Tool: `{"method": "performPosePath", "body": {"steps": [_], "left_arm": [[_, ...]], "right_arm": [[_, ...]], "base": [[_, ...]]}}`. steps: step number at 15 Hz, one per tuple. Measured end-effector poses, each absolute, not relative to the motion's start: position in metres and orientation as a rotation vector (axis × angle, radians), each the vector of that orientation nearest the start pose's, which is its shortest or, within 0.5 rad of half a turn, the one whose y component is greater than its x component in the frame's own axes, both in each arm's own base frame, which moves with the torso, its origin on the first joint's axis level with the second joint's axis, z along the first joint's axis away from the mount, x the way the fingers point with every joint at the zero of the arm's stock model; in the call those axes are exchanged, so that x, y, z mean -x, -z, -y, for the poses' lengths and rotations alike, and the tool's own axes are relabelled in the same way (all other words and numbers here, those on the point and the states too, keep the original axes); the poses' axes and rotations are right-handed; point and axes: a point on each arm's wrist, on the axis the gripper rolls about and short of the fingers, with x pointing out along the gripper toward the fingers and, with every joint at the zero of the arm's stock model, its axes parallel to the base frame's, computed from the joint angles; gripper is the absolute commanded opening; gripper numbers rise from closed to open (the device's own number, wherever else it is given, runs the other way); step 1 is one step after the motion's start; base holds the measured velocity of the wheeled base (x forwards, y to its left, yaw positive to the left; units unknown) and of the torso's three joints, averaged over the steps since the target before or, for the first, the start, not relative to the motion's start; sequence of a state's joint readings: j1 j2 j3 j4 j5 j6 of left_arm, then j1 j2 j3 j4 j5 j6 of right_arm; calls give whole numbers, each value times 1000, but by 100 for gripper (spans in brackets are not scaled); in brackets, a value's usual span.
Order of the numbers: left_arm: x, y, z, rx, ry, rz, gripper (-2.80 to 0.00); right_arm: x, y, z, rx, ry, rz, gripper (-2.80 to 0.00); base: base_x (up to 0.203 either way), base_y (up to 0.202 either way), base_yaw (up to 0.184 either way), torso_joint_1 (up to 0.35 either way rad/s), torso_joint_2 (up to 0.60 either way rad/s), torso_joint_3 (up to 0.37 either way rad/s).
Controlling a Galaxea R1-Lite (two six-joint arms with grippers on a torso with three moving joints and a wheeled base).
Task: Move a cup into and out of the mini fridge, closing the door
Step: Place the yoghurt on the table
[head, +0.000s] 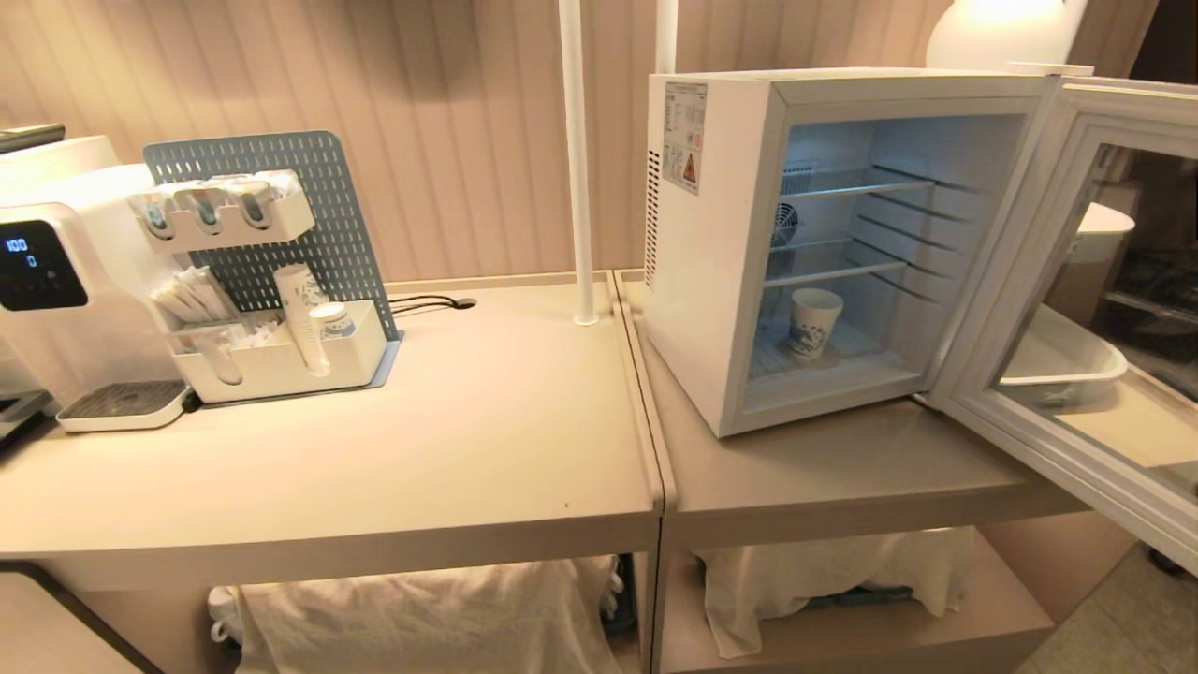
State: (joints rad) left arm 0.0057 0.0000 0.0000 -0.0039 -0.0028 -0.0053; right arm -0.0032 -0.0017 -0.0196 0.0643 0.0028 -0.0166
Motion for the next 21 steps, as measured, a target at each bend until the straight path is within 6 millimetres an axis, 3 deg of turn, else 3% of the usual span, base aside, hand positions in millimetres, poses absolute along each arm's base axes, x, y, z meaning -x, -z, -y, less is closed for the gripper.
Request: {"method": "performPosePath", "body": {"steps": [21], "left_arm": [[23,-76,0,7,-2,4,-280]], "right_arm": [[24,-74,0,17,0,-43,-280]], "base": [[0,191,1,2,2,1]]}}
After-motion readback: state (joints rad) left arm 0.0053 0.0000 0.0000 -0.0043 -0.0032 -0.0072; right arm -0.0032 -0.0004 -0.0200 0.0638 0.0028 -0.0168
